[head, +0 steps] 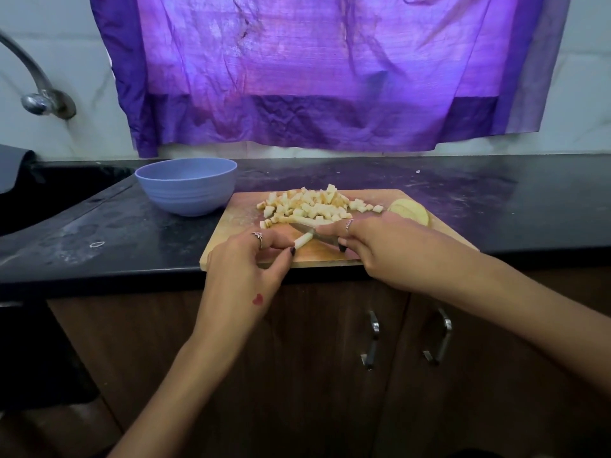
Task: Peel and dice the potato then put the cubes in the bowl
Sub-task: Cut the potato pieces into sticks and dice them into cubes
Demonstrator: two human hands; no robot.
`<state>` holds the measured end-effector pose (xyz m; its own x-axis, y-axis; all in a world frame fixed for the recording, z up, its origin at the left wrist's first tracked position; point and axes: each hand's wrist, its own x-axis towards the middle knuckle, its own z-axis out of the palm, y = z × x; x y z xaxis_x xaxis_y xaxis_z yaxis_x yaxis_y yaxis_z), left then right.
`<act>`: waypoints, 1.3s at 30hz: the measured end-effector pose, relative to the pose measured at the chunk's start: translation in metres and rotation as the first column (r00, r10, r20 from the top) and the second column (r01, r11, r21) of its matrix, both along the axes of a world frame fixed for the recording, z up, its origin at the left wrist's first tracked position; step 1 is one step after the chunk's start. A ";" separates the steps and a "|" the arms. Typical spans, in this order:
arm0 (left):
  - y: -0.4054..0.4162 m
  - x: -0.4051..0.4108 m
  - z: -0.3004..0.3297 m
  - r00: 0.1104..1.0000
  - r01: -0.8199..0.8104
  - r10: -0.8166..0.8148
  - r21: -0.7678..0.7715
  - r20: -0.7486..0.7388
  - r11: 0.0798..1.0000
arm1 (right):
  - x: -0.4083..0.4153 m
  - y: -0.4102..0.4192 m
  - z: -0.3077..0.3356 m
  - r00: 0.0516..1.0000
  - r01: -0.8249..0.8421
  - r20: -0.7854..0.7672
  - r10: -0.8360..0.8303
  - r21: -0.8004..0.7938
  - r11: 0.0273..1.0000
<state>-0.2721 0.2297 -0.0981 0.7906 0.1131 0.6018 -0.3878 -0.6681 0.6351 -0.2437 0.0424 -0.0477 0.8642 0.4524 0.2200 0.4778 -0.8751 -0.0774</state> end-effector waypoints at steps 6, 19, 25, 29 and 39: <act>0.002 0.001 -0.003 0.999 -0.026 0.025 0.039 0.021 0.999 | 0.000 -0.005 -0.003 0.995 -0.032 0.099 0.019 0.131 0.991; 0.002 0.001 -0.002 1.000 -0.005 0.005 0.030 0.022 1.000 | 0.007 0.003 0.002 0.995 -0.051 -0.084 0.058 0.080 0.995; 0.002 0.001 -0.003 0.999 -0.006 0.005 0.010 0.042 1.000 | 0.004 0.007 -0.003 0.995 -0.010 0.102 0.009 0.014 1.000; 0.003 0.001 -0.003 0.999 -0.009 0.009 0.009 0.045 1.000 | 0.001 0.002 -0.006 0.997 -0.026 0.076 0.011 0.194 0.981; 0.002 -0.001 -0.003 0.999 0.006 -0.007 0.023 0.036 1.000 | 0.002 0.013 0.012 0.995 -0.023 -0.096 0.025 0.019 1.000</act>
